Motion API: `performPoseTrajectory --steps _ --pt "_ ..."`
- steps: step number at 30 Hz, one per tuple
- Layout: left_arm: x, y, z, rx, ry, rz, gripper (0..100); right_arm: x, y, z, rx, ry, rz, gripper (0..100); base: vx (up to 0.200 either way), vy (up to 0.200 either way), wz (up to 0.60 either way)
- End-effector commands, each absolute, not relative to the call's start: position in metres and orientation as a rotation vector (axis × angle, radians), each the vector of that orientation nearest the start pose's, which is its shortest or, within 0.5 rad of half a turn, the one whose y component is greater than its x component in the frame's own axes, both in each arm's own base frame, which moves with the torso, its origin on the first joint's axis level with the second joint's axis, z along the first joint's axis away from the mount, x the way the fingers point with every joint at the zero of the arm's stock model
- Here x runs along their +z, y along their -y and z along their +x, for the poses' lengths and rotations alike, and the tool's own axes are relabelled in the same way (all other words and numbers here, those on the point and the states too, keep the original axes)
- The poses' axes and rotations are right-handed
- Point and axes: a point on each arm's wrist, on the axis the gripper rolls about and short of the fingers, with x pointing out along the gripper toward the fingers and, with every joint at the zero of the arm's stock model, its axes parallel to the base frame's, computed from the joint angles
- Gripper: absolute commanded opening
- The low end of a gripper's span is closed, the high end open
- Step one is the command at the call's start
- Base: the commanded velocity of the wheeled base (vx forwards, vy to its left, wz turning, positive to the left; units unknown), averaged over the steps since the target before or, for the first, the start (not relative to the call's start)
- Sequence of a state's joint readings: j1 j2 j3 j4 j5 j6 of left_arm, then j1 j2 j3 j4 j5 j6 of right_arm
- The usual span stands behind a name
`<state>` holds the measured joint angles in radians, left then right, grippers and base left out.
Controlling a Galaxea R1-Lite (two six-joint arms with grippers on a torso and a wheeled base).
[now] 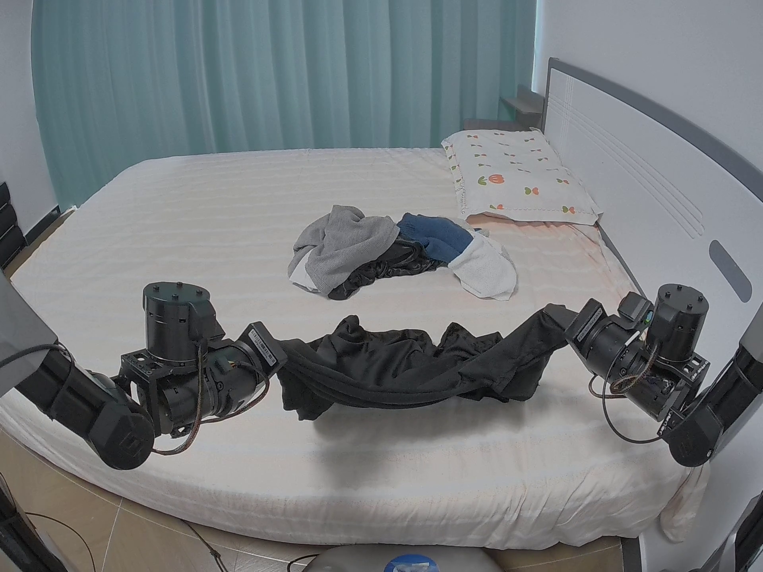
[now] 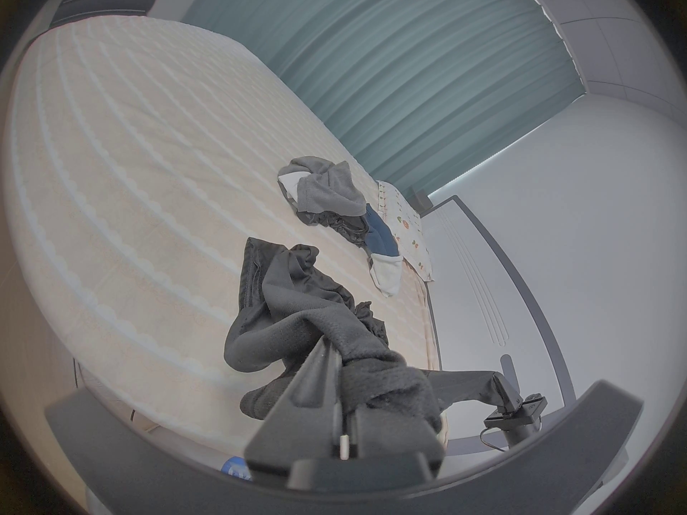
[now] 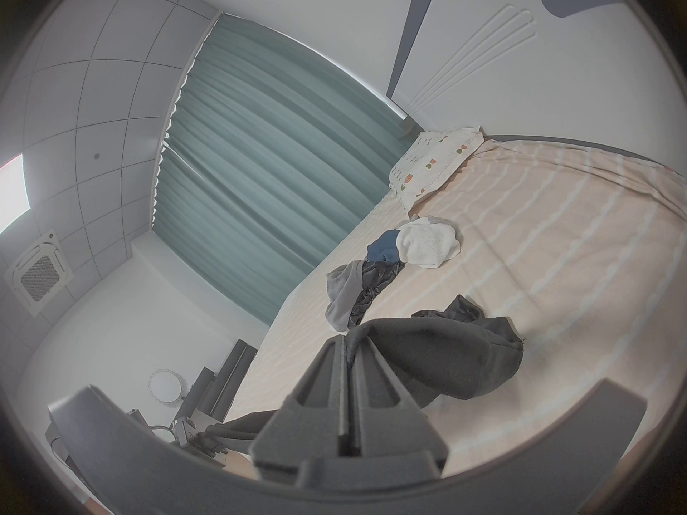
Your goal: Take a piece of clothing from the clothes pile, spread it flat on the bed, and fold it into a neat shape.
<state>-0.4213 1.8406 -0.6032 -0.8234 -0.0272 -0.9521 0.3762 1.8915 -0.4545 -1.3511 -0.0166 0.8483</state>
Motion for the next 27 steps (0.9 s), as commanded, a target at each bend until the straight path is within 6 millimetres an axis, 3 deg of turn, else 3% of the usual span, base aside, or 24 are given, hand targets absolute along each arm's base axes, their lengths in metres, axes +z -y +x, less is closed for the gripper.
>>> performPoseTrajectory --steps 1,17,27 --pt "0.107 0.122 0.277 -0.205 -0.579 -0.843 0 0.112 -0.108 0.276 0.298 -0.230 0.822 0 0.000 0.200 0.00" --pt "0.115 0.118 0.281 -0.212 -0.509 -0.876 0 0.122 -0.109 0.302 0.128 -0.073 0.841 0 0.000 0.200 0.00" --pt "0.117 0.114 0.282 -0.206 -0.487 -0.883 0 0.122 -0.103 0.306 0.156 0.003 0.866 0 0.000 0.200 0.00"
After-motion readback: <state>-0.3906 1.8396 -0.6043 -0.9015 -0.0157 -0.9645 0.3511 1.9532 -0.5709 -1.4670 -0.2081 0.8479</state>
